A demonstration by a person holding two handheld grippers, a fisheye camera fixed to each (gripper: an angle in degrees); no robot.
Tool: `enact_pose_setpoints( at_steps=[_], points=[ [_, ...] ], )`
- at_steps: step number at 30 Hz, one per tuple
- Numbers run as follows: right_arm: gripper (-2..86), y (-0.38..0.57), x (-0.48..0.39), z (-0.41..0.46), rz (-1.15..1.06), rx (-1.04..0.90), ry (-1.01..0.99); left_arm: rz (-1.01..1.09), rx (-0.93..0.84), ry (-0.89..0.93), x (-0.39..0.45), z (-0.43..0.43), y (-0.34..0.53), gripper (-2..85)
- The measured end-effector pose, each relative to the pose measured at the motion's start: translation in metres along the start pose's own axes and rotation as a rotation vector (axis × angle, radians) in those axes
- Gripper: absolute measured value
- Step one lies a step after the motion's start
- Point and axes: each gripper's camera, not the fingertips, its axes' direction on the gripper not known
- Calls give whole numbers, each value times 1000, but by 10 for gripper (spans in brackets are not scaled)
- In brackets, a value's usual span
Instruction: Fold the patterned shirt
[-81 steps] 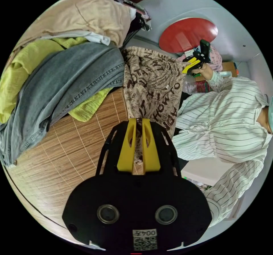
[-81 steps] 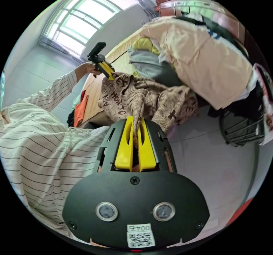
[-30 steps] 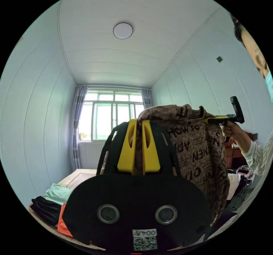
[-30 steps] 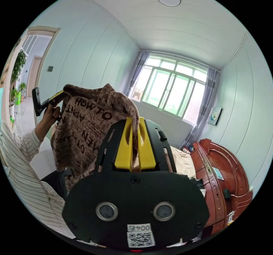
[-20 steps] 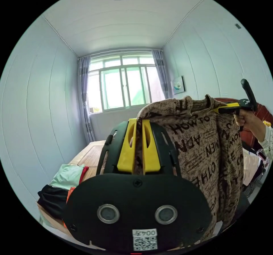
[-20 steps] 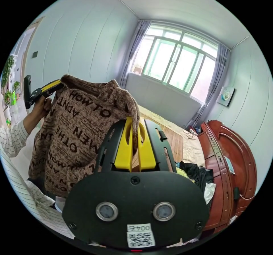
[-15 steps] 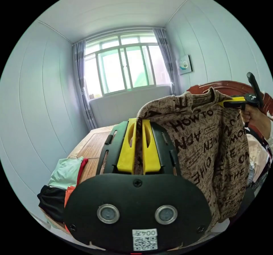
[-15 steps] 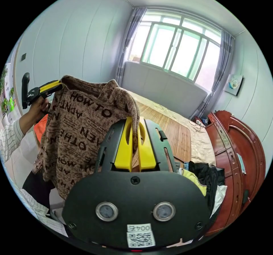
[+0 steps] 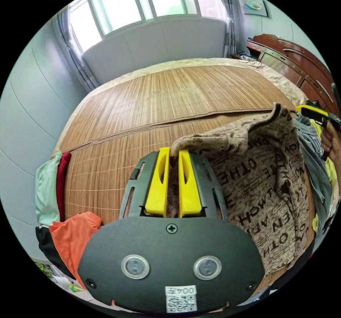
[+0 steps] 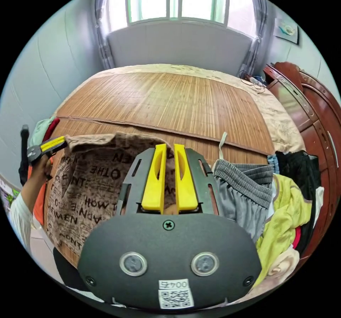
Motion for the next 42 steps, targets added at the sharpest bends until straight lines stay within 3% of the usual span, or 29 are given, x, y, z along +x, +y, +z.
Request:
enact_pose_setpoints(
  at_steps=[2,4,7,9,13,16,20,24,27,29,31,34,38,42],
  points=[
    [58,16,4,-8,-63,-52,-84,-182,-18,242,-41,10,-12,12],
    [71,43,6,-19,-106,-114,-164,-452,71,655,-101,20,-11,16],
    [99,110,13,-37,-98,-243,-260,-603,238,826,-150,5,8,22],
    [103,159,12,-51,-78,-293,-243,-629,272,808,-169,-13,25,24],
    [112,251,-12,-80,-9,-337,-195,-562,115,805,-187,-40,64,30],
    [116,276,-50,-92,-77,-309,-83,-469,61,808,-164,-62,109,33],
    [110,273,-81,-89,-183,-318,34,-322,45,756,-123,-84,169,42],
    [66,257,-79,-88,-258,-339,-2,-176,0,656,-79,-94,223,66],
    [31,239,-64,-90,-270,-384,144,-120,16,629,-58,-101,242,86],
    [35,216,-19,-112,-131,-320,389,-75,3,565,-48,-103,246,104],
    [46,201,20,-136,17,-273,426,-12,-28,498,-38,-101,246,133],
    [71,196,34,-173,89,-141,287,69,-70,445,-23,-98,245,148],
    [102,212,-27,-159,-76,-116,12,120,-94,381,-11,-92,241,150],
    [128,208,-57,-117,-196,-149,22,99,-127,372,-6,-77,232,139]
  ],
)
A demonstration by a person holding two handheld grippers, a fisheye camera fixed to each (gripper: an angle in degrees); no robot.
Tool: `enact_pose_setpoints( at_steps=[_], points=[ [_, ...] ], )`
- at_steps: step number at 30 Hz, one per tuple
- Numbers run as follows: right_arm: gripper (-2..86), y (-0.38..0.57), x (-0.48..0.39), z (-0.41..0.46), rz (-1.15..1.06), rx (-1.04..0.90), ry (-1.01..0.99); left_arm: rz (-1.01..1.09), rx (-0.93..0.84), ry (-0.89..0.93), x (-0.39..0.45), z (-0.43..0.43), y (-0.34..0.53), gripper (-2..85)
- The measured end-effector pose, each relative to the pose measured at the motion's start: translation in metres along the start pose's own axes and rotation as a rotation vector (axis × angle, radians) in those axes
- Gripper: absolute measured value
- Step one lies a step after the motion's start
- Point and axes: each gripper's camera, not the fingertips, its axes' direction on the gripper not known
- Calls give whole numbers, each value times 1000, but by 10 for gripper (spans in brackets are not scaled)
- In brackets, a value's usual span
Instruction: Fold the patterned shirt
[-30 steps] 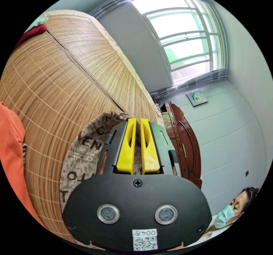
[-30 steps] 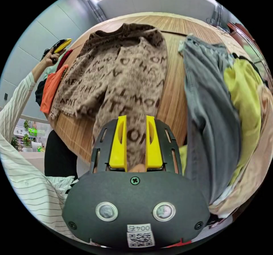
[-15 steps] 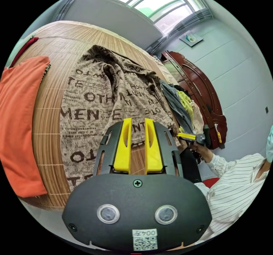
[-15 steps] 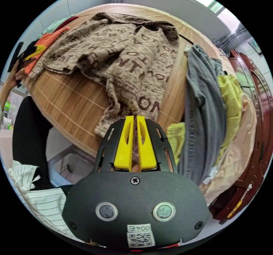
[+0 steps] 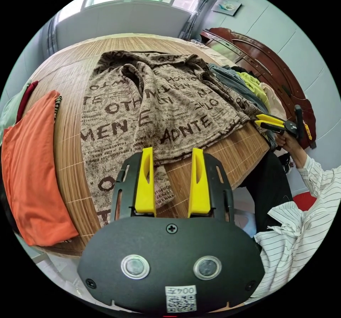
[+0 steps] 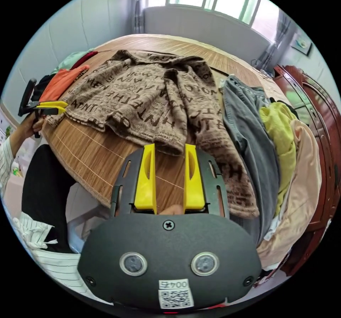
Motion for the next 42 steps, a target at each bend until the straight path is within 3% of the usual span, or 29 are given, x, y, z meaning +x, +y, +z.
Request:
enact_pose_setpoints(
  at_steps=[3,6,8,12,20,26,30,35,42],
  points=[
    [134,-24,5,24,29,-69,-6,-16,-2,-73,3,5,-10,123],
    [103,-41,18,39,70,-146,-13,-100,191,-222,10,-23,-8,97],
    [51,-48,30,39,103,-160,-74,-65,270,-217,17,-33,-8,92],
    [41,-52,51,40,180,-182,-135,-32,32,-163,11,10,-31,101],
    [39,-24,81,10,161,-238,-192,-38,21,-187,2,-15,-24,25],
    [54,27,94,-6,94,-261,-268,-103,-31,22,-39,-44,7,29],
    [95,22,123,-46,149,-67,-371,-161,206,124,-62,-111,-7,51],
    [123,-43,187,-46,360,148,-729,-173,251,271,-78,-114,-93,99],
    [139,-168,211,32,428,43,-770,-365,122,427,-141,-33,-227,158]
  ],
)
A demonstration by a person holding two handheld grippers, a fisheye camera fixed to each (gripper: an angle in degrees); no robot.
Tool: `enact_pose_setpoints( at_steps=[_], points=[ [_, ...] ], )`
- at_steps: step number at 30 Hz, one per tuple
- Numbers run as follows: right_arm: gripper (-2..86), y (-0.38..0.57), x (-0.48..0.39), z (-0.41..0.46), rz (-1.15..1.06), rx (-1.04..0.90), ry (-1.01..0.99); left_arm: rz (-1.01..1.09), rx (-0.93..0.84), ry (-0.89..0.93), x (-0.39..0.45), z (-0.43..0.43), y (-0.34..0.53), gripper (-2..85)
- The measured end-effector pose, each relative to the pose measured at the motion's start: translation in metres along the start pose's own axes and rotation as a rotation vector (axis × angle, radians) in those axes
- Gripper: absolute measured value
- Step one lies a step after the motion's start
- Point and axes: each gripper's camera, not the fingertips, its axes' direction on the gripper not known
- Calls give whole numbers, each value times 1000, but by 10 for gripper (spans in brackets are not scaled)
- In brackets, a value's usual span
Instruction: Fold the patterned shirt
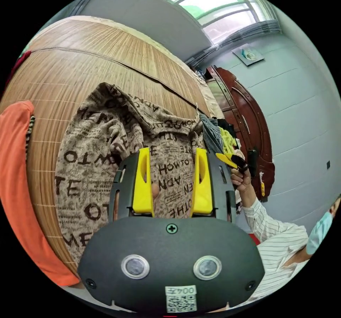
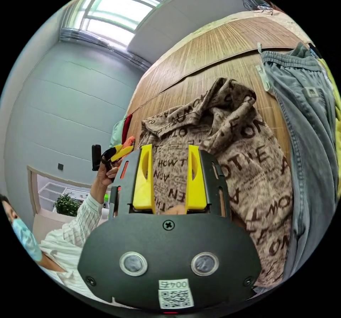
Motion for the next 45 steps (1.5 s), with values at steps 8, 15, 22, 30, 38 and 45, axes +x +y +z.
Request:
enact_pose_setpoints(
  at_steps=[8,15,22,30,38,45],
  points=[
    [132,-84,51,70,140,-148,98,-76,-59,-149,-37,26,-86,133],
    [63,-110,63,96,58,-224,121,-73,-214,-222,-53,44,-130,65],
    [35,-167,37,70,-101,-132,111,-151,-5,266,-66,-4,-176,36],
    [47,-220,70,108,-20,-15,167,-315,143,234,-104,10,-192,77],
    [12,-78,8,91,-414,-1,164,46,75,9,-37,-40,-104,80],
    [77,115,-24,103,-484,-138,112,126,-115,-501,6,-91,103,119]
  ],
)
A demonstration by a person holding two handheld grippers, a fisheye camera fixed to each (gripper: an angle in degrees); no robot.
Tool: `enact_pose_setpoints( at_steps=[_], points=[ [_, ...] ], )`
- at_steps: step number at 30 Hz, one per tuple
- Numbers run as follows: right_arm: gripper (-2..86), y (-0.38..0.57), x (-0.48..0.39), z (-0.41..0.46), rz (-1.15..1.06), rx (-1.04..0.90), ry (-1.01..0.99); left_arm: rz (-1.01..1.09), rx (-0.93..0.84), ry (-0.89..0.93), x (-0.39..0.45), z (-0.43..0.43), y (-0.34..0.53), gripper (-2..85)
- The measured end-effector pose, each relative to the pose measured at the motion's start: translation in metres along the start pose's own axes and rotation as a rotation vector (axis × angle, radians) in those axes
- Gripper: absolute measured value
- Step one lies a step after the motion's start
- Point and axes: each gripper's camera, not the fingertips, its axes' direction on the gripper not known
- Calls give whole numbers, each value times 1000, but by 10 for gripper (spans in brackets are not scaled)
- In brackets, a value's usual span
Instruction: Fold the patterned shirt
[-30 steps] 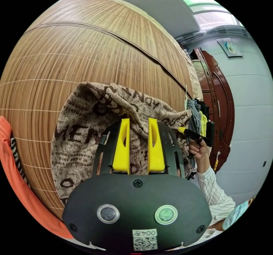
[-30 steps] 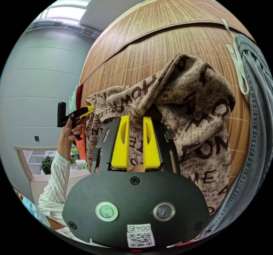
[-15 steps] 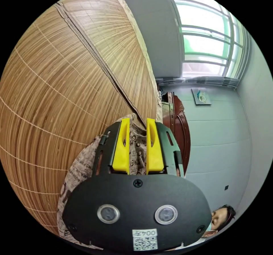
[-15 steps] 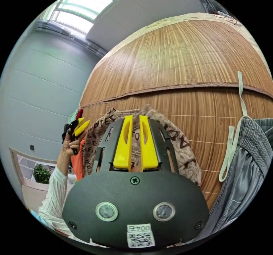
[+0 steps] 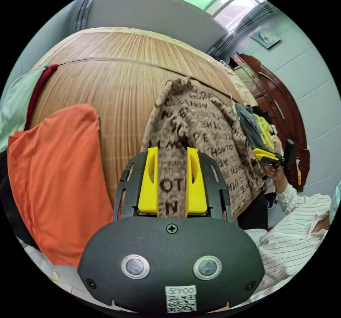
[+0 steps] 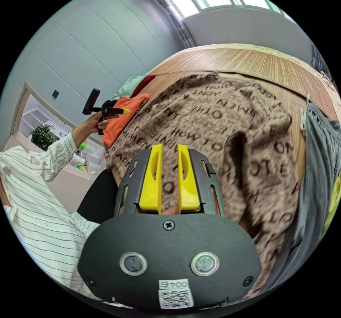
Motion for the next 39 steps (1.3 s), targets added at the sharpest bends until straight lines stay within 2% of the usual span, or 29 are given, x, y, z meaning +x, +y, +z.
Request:
enact_pose_setpoints(
  at_steps=[4,6,10,15,22,26,29,33,35,39],
  points=[
    [84,65,-65,46,-48,-96,75,9,-55,-208,36,11,95,132],
    [85,76,-86,62,-78,-103,102,33,-46,-270,52,17,115,136],
    [82,76,-105,92,-58,-122,61,20,-65,-270,76,37,133,143],
    [78,74,-113,106,-13,-103,20,-5,-77,-356,100,42,144,143],
    [51,86,-109,119,43,-90,-38,-81,87,-413,120,50,176,132],
    [37,94,-108,125,52,-85,-64,-97,77,-394,125,48,182,106],
    [21,98,-107,126,56,-67,-80,-120,47,-299,120,45,184,54],
    [21,101,-105,130,53,-68,-65,-154,-9,-195,104,36,183,29],
    [53,101,-107,136,25,-81,-54,-151,-18,-171,98,25,182,23],
    [109,93,-118,150,-52,-81,-36,-102,23,-232,92,-22,171,15]
  ],
)
